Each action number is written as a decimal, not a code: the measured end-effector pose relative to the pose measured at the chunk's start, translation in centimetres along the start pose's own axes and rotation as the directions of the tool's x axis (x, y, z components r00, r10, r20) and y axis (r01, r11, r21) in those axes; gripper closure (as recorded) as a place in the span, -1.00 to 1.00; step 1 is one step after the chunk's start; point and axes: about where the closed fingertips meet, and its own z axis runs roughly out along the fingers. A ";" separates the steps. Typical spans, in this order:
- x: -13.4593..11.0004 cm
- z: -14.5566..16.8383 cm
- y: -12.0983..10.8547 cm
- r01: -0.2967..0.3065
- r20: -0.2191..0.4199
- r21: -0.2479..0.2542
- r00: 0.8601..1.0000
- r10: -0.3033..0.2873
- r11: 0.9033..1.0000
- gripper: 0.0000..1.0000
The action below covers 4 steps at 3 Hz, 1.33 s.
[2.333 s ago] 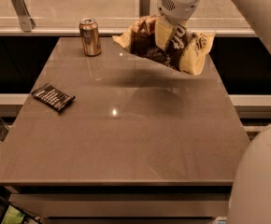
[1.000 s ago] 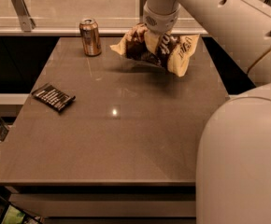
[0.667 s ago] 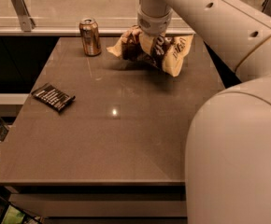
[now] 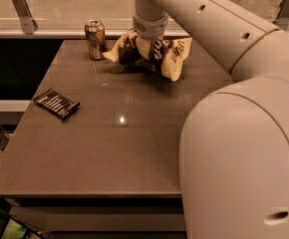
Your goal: Move brown chip bag near orange can
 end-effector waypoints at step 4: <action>-1.3 1.3 0.4 0.018 0.003 -0.004 1.000 -0.018 1.000 -0.28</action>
Offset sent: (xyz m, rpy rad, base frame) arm 0.0043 0.0090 -0.0019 -0.0017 -0.0002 0.0131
